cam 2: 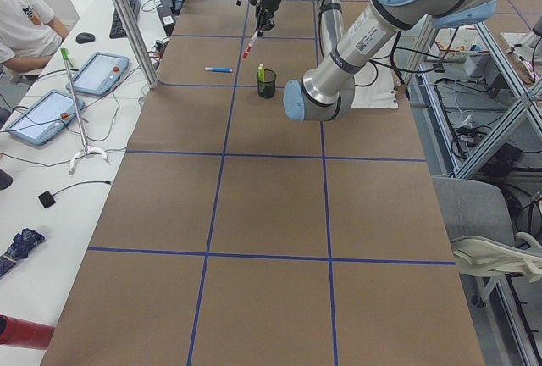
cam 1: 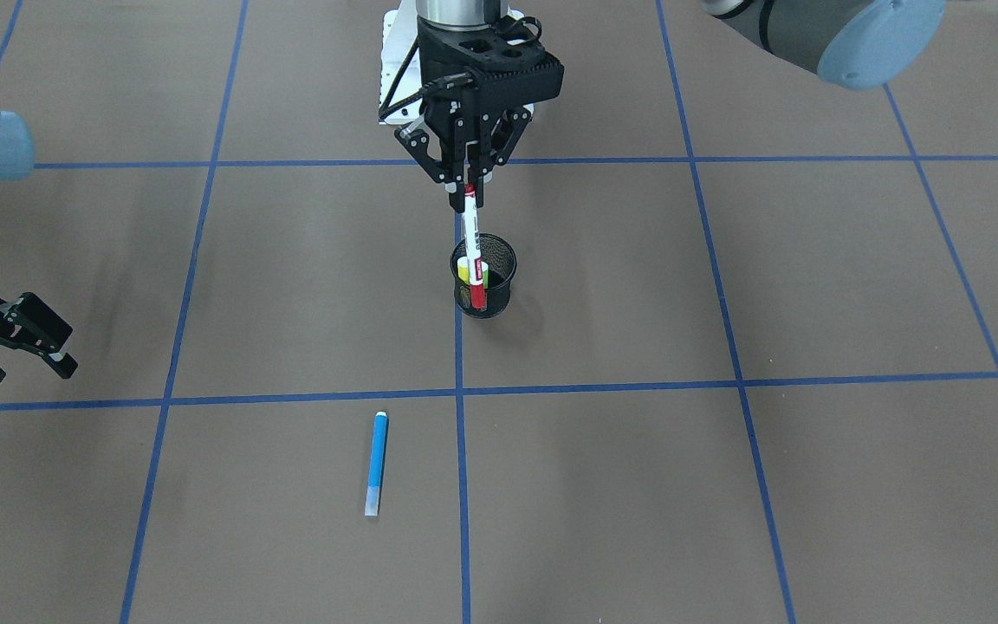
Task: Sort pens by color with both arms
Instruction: 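Lift the red-capped marker out and carry it beside the blue marker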
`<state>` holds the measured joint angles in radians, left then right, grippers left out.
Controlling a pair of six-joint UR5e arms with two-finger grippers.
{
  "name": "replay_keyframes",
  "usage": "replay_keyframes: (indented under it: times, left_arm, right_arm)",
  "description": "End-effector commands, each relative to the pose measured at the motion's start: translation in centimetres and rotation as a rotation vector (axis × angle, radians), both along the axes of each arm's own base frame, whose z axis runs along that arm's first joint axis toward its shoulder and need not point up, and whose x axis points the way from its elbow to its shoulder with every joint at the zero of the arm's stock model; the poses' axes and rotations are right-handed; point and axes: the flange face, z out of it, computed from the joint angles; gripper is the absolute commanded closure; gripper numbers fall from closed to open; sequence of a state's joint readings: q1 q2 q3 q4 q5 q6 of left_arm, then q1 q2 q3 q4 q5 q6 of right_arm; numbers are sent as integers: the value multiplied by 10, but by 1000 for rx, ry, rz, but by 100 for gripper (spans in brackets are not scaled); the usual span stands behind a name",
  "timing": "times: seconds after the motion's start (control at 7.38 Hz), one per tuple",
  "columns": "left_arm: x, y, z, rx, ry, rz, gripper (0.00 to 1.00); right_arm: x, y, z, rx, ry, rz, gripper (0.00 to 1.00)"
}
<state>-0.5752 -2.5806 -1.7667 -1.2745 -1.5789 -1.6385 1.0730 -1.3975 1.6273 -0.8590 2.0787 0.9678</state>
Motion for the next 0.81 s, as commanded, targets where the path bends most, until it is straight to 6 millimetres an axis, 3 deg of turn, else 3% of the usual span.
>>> replay_keyframes:
  times: [0.0, 0.14, 0.41, 0.68]
  left_arm:
    - [64, -72, 41, 128, 63, -101, 100]
    - [87, -99, 69, 186, 44, -160, 100]
    - [123, -135, 121, 324, 39, -195, 100]
    - [144, -149, 146, 322, 13, -203, 100]
  right_arm:
    - [-1, -2, -3, 5, -2, 1, 1]
    - [-1, -2, -4, 6, -1, 2, 1]
    - [-1, -2, -5, 10, -2, 3, 1]
    - [-1, -2, -10, 16, -7, 4, 1]
